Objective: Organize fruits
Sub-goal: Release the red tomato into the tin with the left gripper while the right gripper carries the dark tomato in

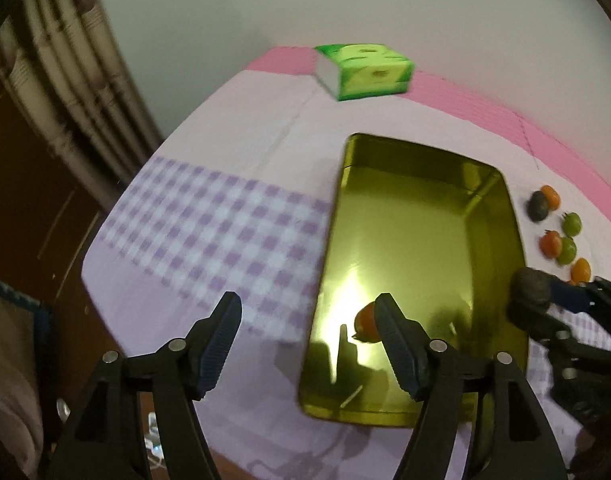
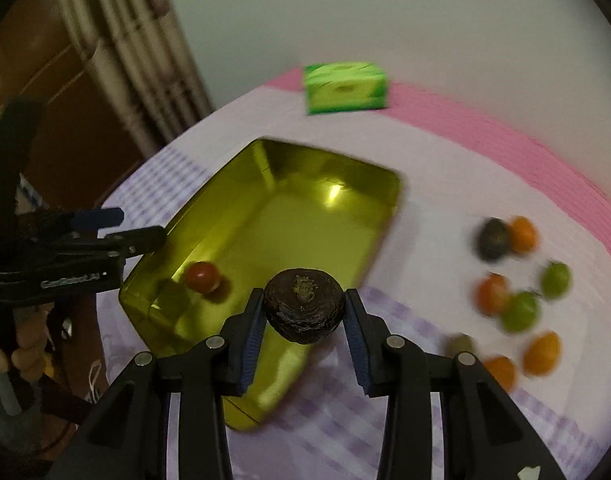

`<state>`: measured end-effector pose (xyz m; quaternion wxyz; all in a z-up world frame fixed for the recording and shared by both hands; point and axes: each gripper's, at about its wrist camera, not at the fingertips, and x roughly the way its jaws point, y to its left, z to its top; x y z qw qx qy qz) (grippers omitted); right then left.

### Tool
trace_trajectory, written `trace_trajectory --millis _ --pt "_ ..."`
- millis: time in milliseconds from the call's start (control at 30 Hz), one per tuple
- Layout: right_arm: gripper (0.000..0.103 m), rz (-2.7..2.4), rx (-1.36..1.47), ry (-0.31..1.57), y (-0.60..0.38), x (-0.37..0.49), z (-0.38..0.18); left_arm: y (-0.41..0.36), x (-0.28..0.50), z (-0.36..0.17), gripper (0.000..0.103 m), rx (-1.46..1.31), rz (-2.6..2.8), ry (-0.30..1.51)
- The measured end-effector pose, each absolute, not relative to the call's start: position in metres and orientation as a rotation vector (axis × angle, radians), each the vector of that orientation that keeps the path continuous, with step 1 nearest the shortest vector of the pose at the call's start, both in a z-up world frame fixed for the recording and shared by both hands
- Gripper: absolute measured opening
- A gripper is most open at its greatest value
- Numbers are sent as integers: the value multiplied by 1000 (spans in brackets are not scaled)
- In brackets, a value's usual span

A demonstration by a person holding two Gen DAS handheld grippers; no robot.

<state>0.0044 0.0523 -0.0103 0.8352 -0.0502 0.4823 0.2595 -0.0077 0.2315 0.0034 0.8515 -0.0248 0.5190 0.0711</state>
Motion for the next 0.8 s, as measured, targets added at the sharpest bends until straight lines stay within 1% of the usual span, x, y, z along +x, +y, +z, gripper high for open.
trace_trajectory --millis 167,333,667,800 --pt "36 563 -187 1063 87 15 -32 241 -9 2 69 -109 158 1092" --pt "36 561 -233 1090 98 19 -48 239 -7 -3 69 -114 147 1106" --pt "38 554 -244 1093 100 10 -51 237 -5 -7 69 -112 135 1118" --pt "38 561 -197 1051 89 7 -34 237 -6 -6 69 -116 131 1111"
